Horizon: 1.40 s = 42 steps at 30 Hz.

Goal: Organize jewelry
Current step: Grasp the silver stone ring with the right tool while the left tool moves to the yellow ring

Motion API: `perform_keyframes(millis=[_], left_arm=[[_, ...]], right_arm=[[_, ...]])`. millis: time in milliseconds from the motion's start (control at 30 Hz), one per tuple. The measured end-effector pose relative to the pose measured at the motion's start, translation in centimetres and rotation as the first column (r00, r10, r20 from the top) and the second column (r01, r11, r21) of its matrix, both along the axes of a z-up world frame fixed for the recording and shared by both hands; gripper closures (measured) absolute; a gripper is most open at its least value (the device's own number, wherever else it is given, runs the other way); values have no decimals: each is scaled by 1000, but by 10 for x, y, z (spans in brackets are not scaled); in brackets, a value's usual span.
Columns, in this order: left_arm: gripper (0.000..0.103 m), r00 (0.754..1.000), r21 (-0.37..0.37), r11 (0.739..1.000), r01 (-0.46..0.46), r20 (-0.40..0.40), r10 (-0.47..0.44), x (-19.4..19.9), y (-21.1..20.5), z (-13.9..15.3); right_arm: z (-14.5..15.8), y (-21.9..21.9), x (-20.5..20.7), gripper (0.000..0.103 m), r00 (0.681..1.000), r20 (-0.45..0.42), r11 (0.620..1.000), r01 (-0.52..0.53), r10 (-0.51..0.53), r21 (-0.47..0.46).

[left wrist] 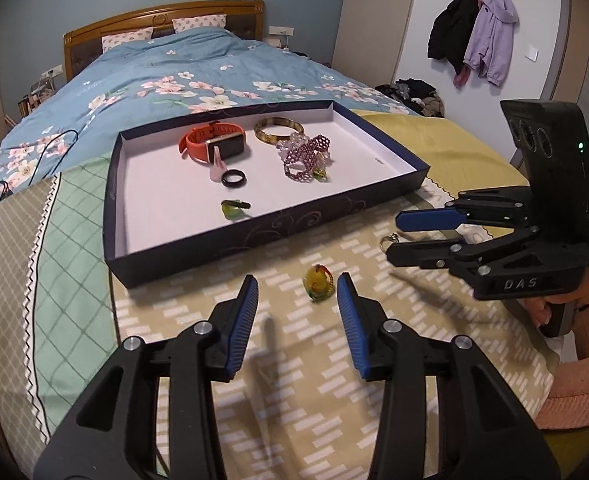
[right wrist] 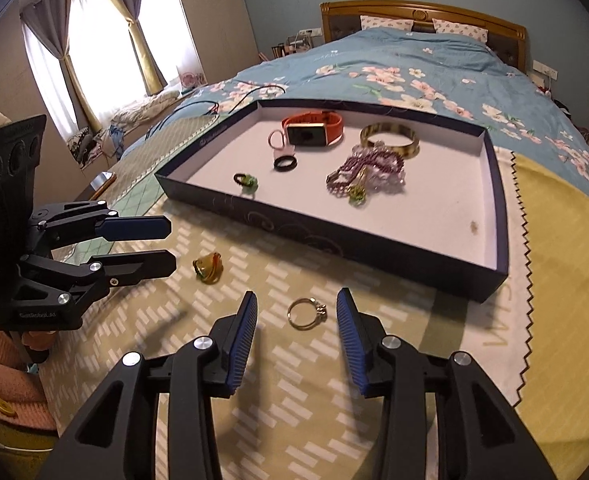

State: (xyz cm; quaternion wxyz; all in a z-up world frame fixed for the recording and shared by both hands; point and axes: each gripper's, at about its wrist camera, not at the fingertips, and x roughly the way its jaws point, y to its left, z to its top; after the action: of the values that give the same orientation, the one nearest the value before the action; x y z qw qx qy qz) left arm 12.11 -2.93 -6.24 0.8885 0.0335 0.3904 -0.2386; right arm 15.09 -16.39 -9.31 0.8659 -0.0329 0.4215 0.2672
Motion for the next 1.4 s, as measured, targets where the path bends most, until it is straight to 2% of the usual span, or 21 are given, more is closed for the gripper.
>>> perform_keyframes(millis=[167,300,400,567,600,733,933,1067,1400], left_arm=[[62,1000,-2,1000,-5,-12,5,0,0,-2],[62,1000,-3,1000,-1,-18,1,1,-1,-3],[62,1000,12,1000,10,-28,-10,2,-6,-4],[62,999,29,999,30,-35,-29,7,-14,-7],[63,999,32,999,34,-40,-32,8,-16,-8],[64,996,39,998,45,-78,-42,16,-21,-15],[67,996,41,998,43,-85,-39,19,-24,-17],[85,995,40,999,32,-92,-29,22,-23,-18],[88,997,57,998,20,-71,-16,17,-24,-17]], right_arm=[[-2,6,0,67,1000,2,999,17,-17,-43],[-3,7,-1,76,999,12,997,35,-35,-72],[-3,4,0,84,999,12,996,42,-41,-74],[-2,3,-3,87,999,14,997,39,-39,-67],[-2,2,-3,98,999,13,997,38,-37,-64],[-2,1,-4,97,999,2,998,32,-32,-50],[0,-1,-5,98,999,5,999,35,-35,-29],[1,-6,-6,99,999,2,999,40,-40,-5],[5,-9,-8,99,999,8,998,46,-46,39]])
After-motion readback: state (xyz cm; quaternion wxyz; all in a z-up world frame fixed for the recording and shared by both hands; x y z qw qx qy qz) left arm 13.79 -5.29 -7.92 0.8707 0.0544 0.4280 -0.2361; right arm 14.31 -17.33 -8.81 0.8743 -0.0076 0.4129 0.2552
